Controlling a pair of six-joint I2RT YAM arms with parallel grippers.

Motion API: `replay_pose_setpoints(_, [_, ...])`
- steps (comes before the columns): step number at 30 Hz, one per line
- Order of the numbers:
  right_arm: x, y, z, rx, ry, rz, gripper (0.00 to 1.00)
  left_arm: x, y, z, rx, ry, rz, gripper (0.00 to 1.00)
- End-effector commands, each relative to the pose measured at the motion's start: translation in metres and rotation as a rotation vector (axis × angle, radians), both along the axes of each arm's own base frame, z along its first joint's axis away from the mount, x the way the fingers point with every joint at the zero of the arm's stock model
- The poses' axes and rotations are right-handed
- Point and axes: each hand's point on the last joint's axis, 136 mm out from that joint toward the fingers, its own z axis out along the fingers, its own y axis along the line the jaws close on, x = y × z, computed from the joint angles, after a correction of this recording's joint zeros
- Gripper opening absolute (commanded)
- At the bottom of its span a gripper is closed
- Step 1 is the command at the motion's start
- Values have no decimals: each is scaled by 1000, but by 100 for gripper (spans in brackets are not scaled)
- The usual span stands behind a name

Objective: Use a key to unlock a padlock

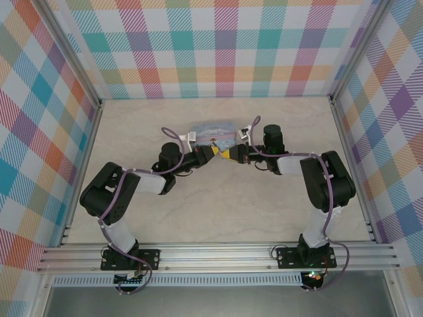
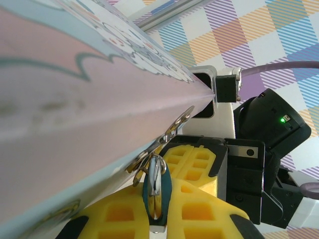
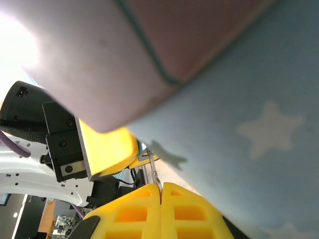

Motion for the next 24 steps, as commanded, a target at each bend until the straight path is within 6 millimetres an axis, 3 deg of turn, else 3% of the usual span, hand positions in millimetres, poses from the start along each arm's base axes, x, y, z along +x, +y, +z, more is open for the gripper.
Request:
replay_pose_setpoints(1, [17, 2, 26, 12, -150, -66, 2, -26, -25, 15, -38, -59, -158, 0])
replay_pose_setpoints(19, [17, 11, 10, 41, -159, -89, 3, -25, -27, 43, -165, 2, -153, 0])
replay_pose_setpoints(24, [23, 13, 18, 56, -180, -86, 3, -30, -30, 44, -160, -1, -186, 0])
